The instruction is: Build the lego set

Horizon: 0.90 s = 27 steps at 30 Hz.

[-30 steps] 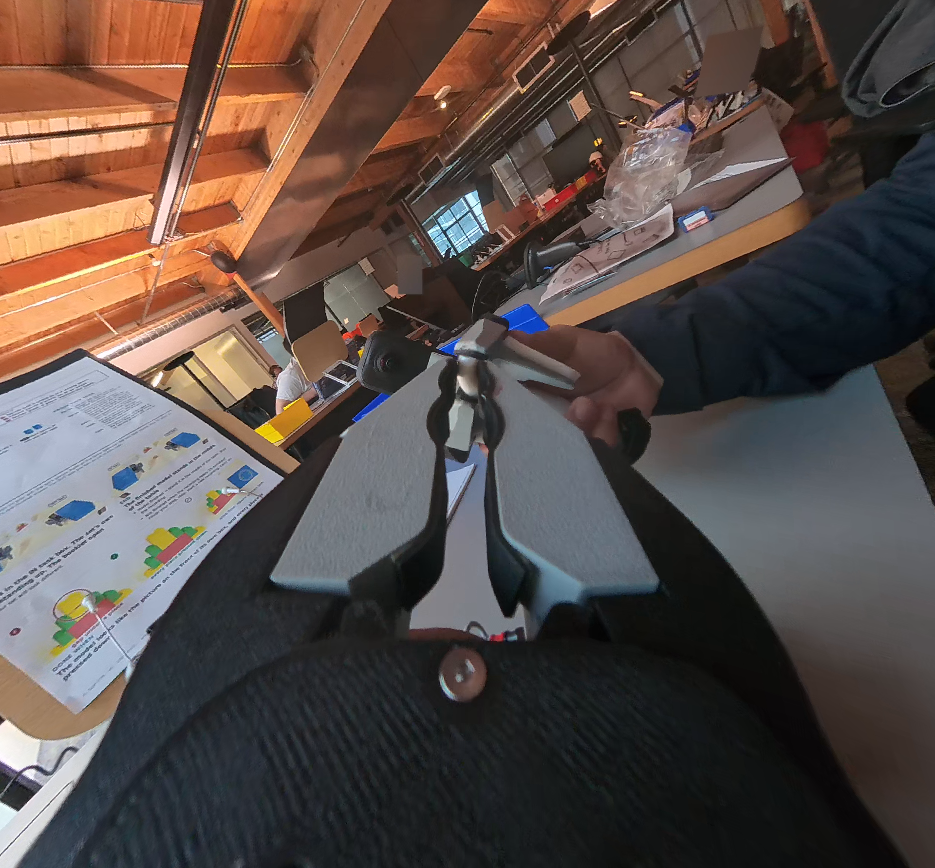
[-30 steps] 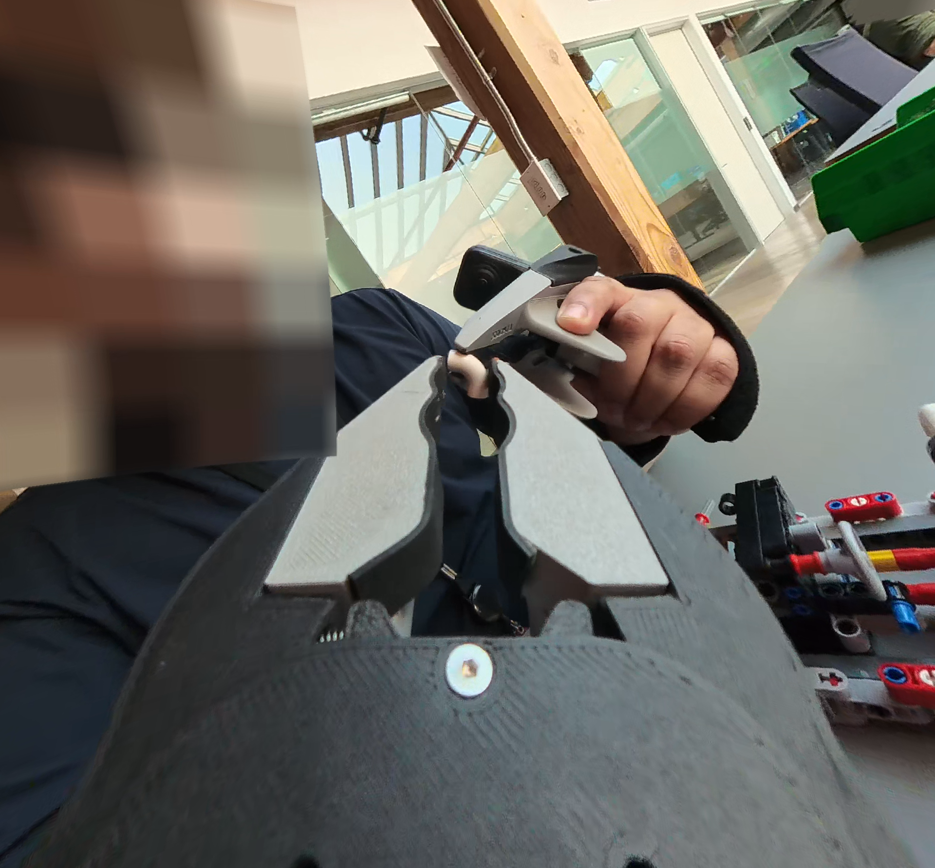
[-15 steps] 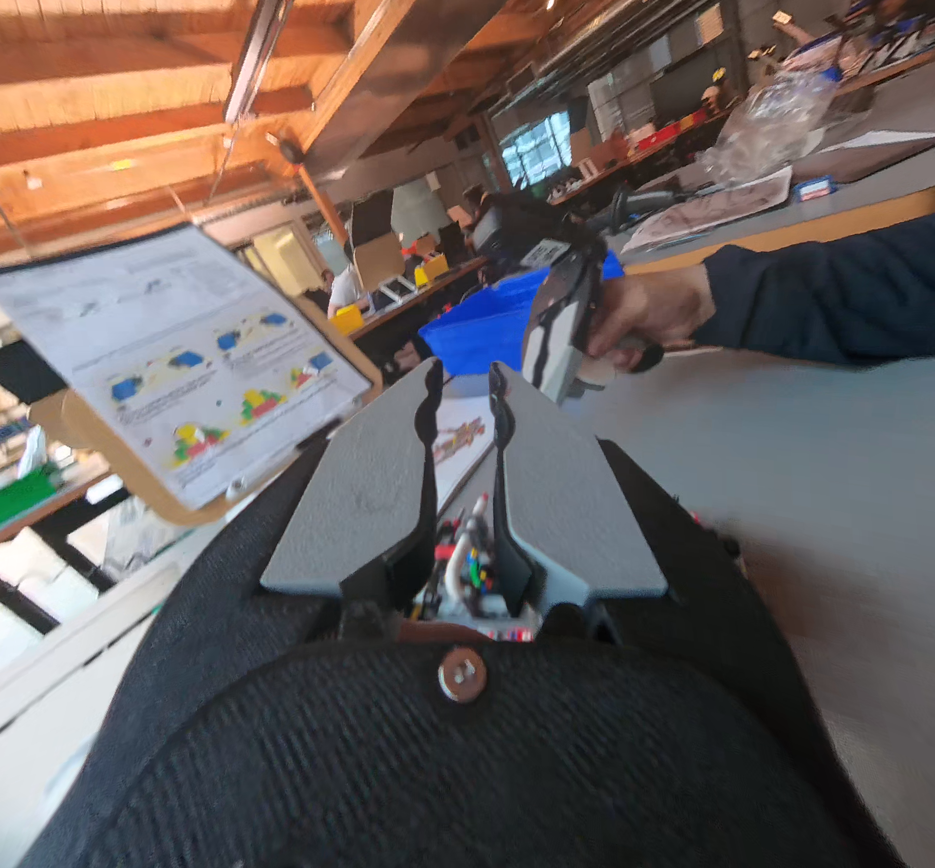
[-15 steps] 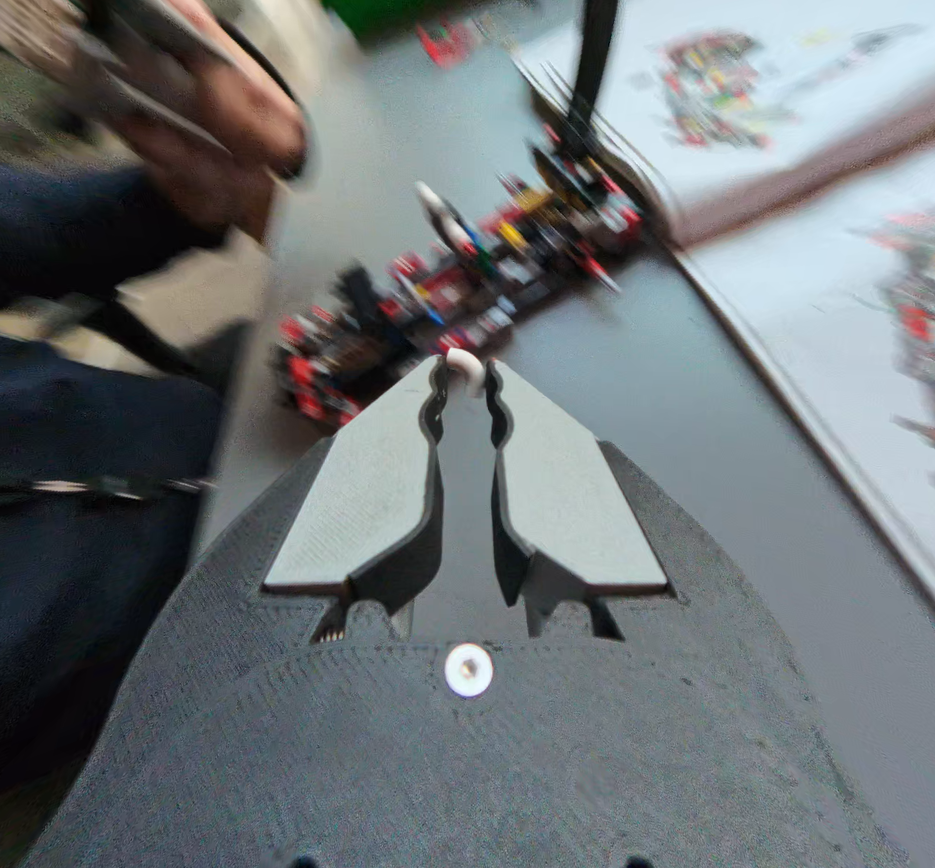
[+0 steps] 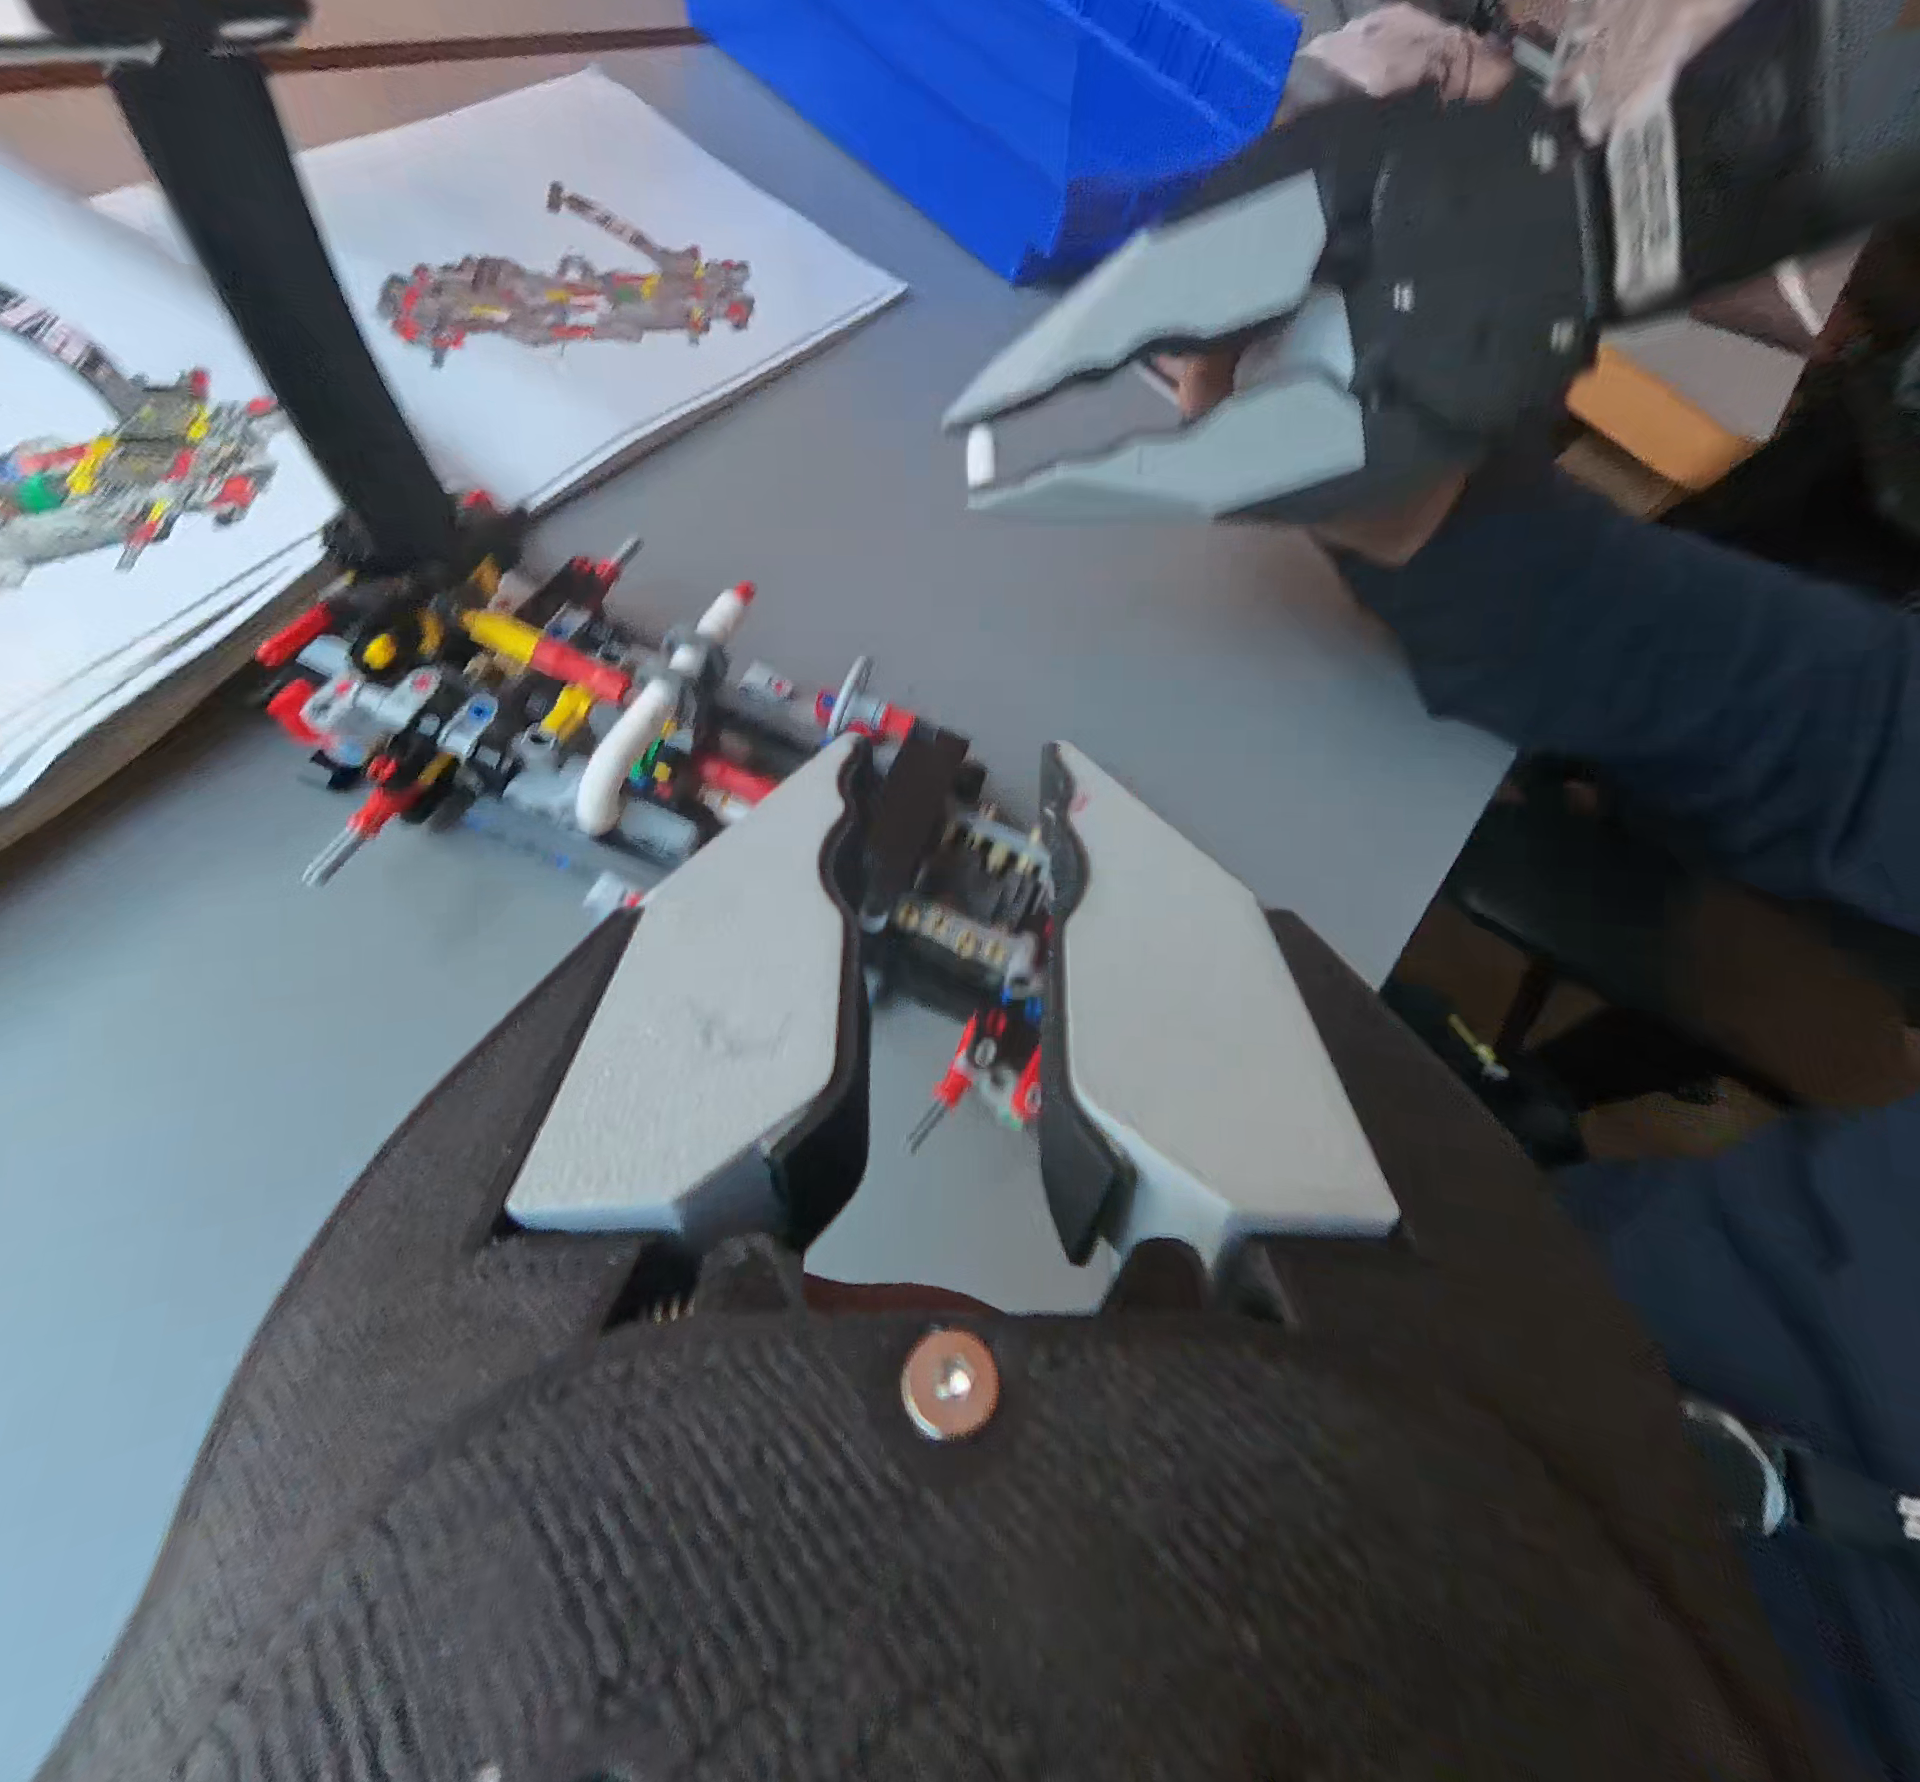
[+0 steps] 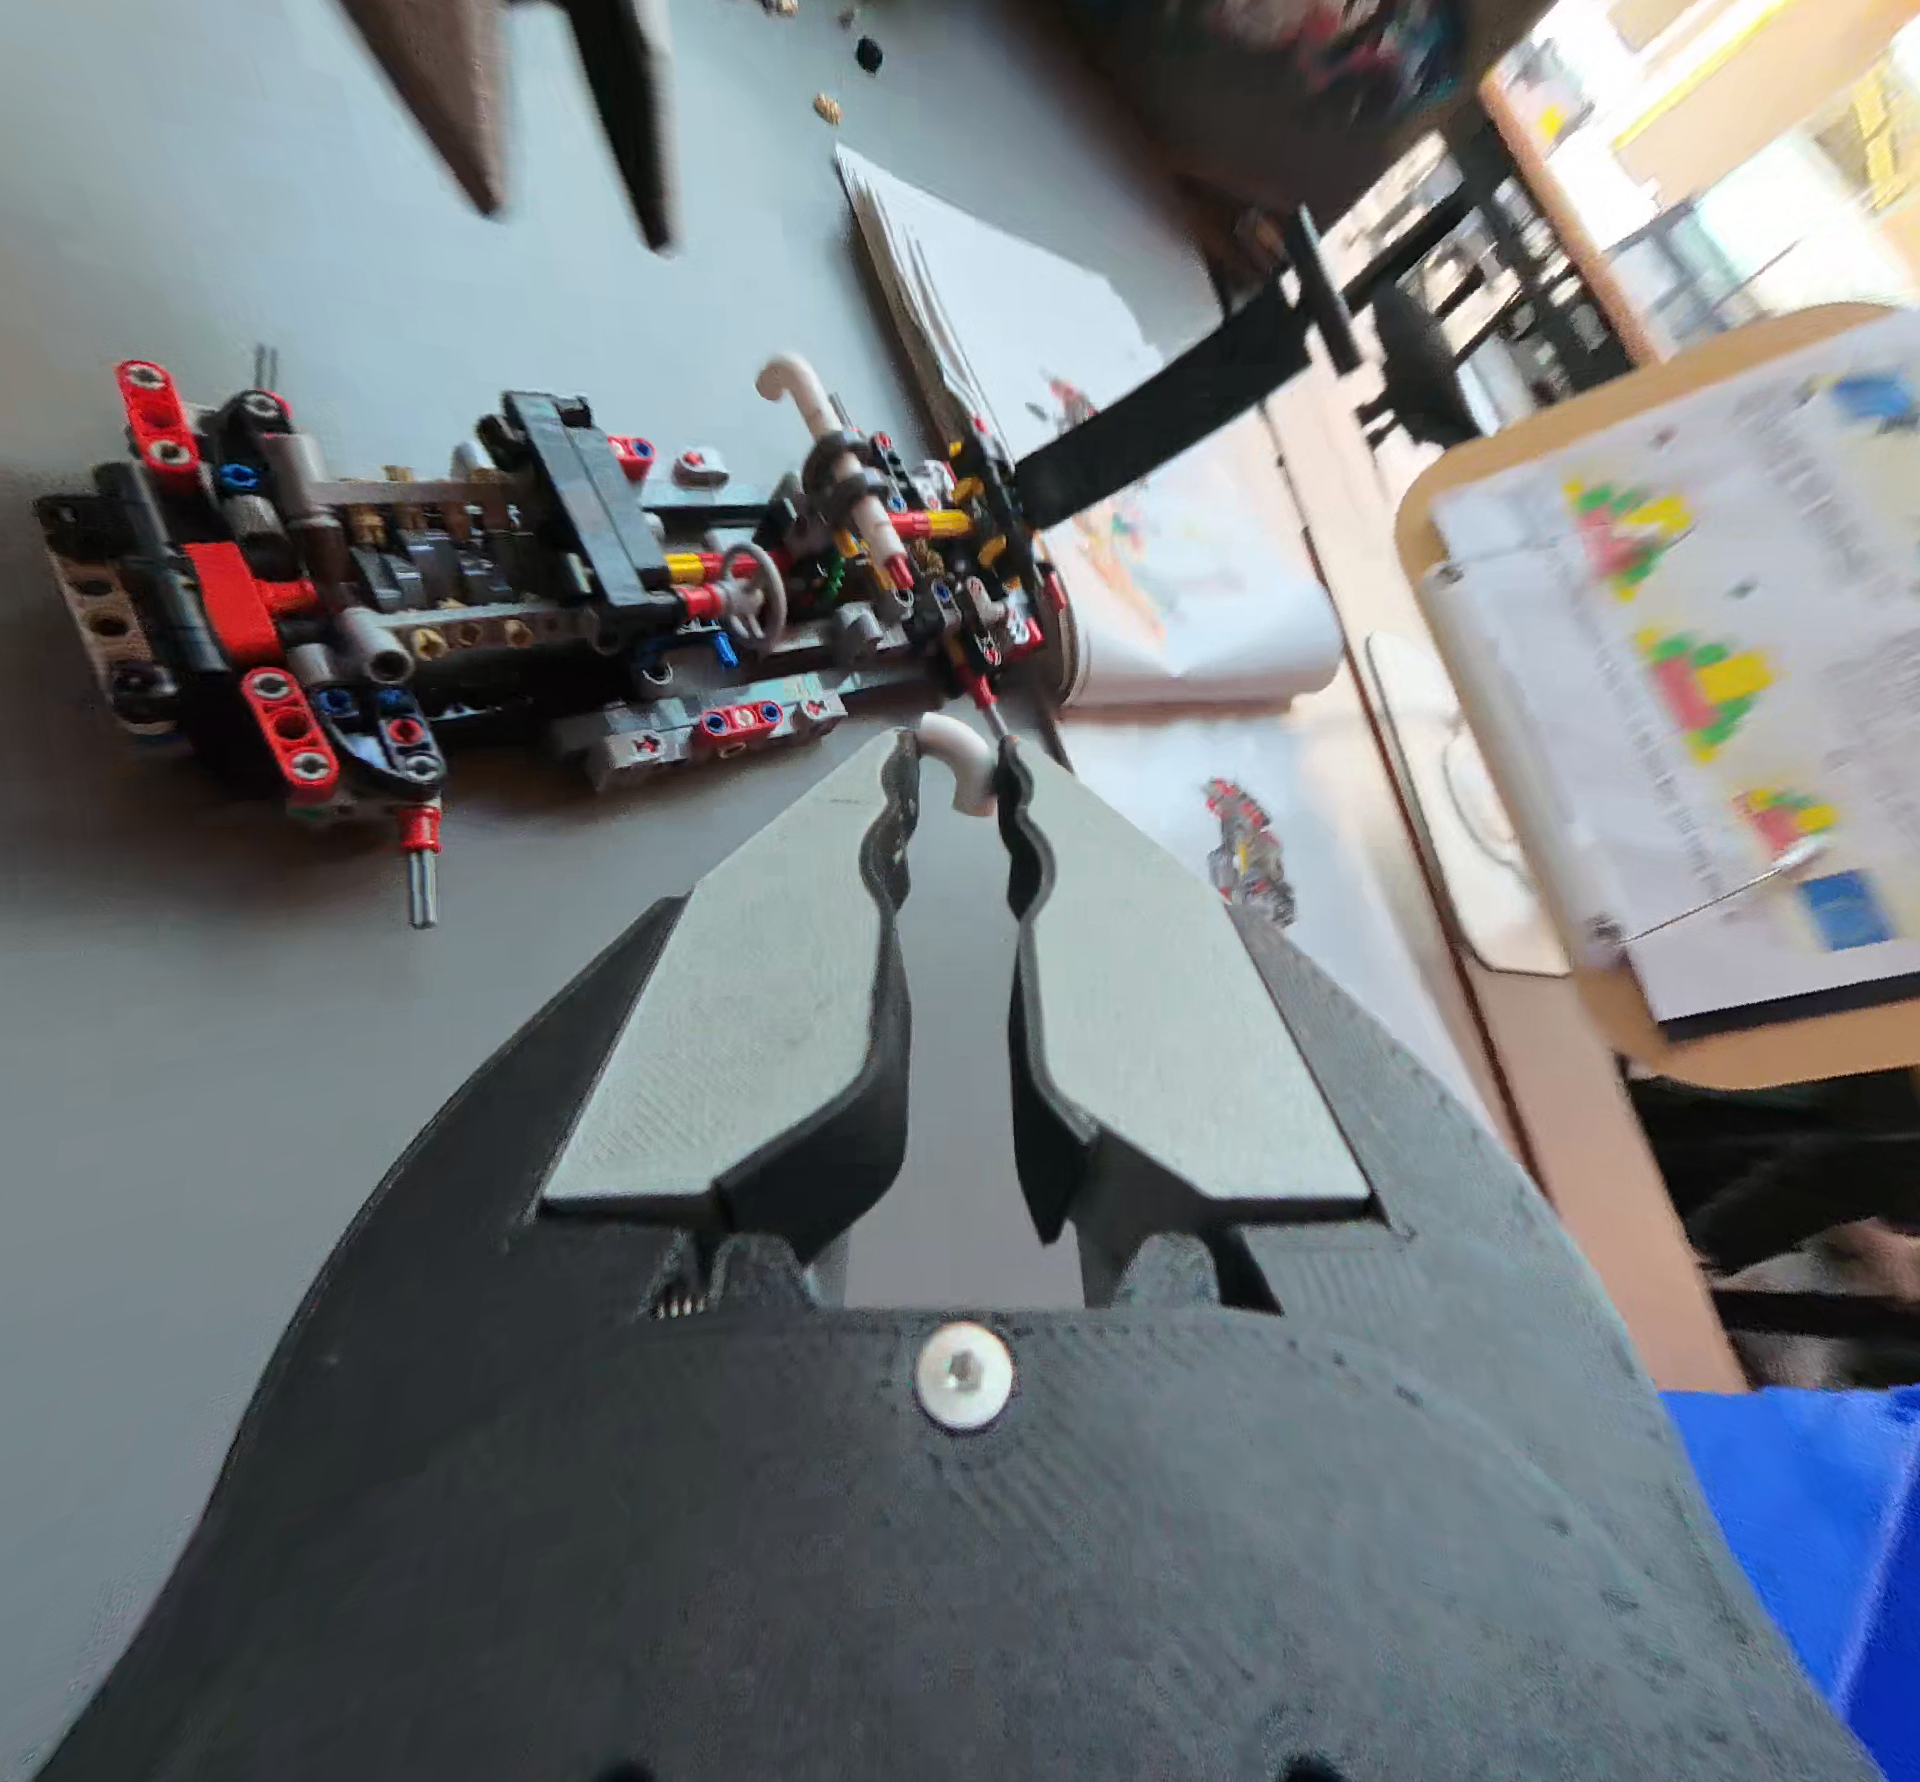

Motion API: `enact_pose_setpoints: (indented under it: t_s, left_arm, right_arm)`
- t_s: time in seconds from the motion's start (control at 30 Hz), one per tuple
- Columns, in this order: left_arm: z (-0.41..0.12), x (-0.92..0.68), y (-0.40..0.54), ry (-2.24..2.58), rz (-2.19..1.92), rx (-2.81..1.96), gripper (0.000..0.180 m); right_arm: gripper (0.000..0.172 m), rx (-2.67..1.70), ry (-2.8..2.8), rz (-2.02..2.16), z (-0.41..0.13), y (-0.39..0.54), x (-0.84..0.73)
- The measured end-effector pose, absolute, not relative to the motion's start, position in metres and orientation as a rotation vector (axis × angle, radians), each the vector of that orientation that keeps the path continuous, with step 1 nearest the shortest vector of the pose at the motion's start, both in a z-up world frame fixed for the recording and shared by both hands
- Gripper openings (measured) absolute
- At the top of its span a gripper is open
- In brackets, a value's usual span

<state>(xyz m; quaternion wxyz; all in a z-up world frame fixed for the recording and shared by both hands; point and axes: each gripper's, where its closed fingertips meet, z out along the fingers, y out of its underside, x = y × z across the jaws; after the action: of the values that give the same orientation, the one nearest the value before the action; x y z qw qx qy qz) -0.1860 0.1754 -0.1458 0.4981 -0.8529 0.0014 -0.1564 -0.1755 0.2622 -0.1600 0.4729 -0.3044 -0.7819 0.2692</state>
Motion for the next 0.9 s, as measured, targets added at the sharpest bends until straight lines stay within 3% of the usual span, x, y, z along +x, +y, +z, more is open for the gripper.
enact_pose_setpoints:
  t_s: [0.33,0.73,0.9]
  left_arm:
    - [-0.145,-0.152,0.241,0.063,-0.589,-2.133,0.035]
    - [-0.158,-0.145,0.249,0.127,-0.709,-2.115,0.009]
    - [-0.157,-0.147,0.248,0.144,-0.728,-2.108,0.007]
  right_arm:
    - [0.012,-0.535,-1.791,0.555,-0.146,0.237,-0.159]
    - [0.012,-0.532,-1.796,0.525,-0.154,0.236,-0.166]
    - [0.012,-0.552,-1.795,0.529,-0.155,0.239,-0.168]
